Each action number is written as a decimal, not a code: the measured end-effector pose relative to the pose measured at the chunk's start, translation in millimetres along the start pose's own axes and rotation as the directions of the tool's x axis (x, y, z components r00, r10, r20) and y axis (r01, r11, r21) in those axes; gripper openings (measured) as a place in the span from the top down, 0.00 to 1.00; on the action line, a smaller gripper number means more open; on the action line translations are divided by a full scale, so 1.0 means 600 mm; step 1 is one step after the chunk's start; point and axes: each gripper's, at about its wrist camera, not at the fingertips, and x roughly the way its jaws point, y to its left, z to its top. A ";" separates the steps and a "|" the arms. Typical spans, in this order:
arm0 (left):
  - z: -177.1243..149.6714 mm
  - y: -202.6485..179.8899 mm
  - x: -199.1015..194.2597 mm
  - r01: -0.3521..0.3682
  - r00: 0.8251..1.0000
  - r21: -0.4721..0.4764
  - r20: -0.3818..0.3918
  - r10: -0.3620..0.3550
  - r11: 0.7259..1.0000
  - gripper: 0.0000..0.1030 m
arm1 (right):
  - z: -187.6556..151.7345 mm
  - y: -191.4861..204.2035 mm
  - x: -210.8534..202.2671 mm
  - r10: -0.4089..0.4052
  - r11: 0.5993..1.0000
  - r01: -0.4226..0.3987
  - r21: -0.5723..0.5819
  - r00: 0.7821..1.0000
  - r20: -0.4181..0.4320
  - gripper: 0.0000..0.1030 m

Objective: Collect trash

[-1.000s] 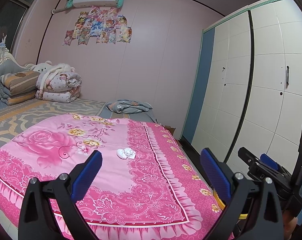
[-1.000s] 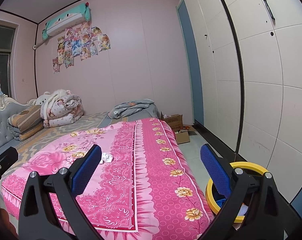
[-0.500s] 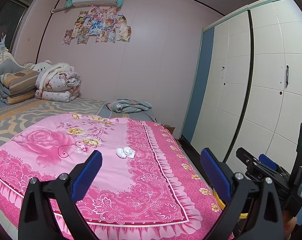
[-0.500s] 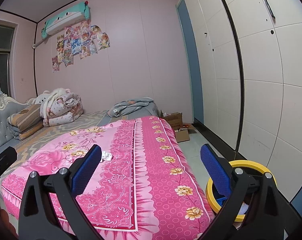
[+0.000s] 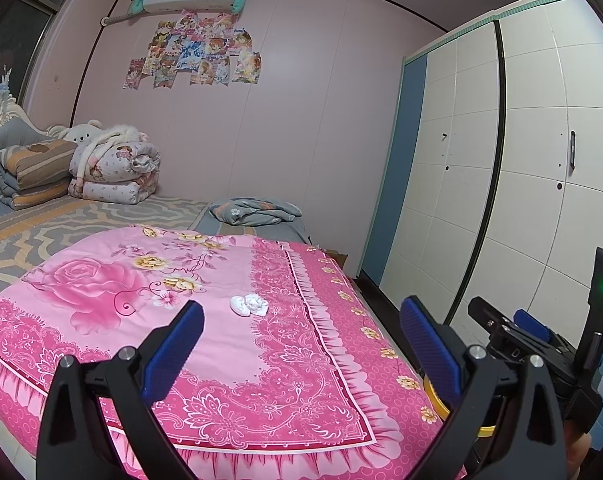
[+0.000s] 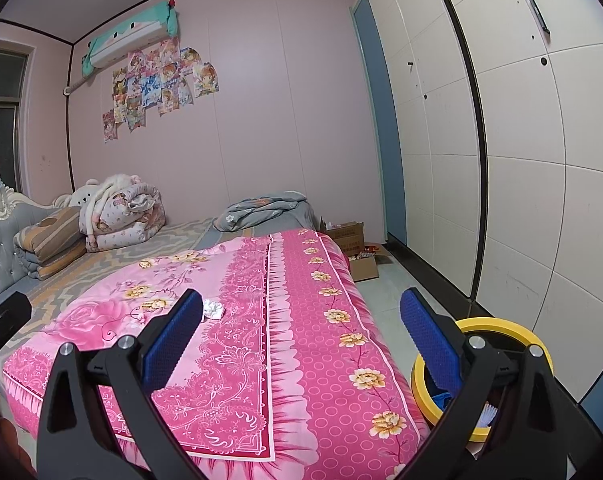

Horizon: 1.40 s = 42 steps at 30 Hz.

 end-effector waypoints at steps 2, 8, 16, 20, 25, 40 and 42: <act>0.000 0.000 0.000 -0.001 1.000 0.000 -0.001 0.001 1.000 0.08 | -0.004 0.002 0.001 -0.001 1.000 0.001 0.000 1.000 -0.003 0.08; -0.003 -0.001 0.003 0.002 1.000 0.001 -0.004 -0.002 1.000 0.08 | -0.012 0.007 0.004 -0.002 1.000 0.002 0.001 1.000 -0.012 0.08; -0.004 0.007 0.009 0.010 1.000 -0.008 -0.014 -0.010 1.000 0.08 | -0.009 0.004 0.010 0.001 1.000 -0.001 0.001 1.000 -0.022 0.08; -0.004 0.009 0.012 0.013 1.000 -0.013 -0.017 -0.013 1.000 0.08 | -0.012 0.005 0.013 0.001 1.000 -0.001 0.001 1.000 -0.028 0.08; -0.004 0.011 0.014 0.014 1.000 -0.017 -0.023 -0.015 1.000 0.08 | -0.011 0.004 0.019 0.002 1.000 -0.002 0.002 0.999 -0.036 0.08; -0.004 0.007 0.016 0.012 1.000 0.003 -0.025 -0.012 1.000 0.08 | -0.012 -0.002 0.024 0.006 1.000 -0.005 0.005 0.999 -0.047 0.08; -0.003 0.004 0.016 0.012 1.000 0.007 -0.024 -0.012 1.000 0.08 | -0.012 -0.003 0.024 0.007 1.000 -0.007 0.004 0.999 -0.048 0.08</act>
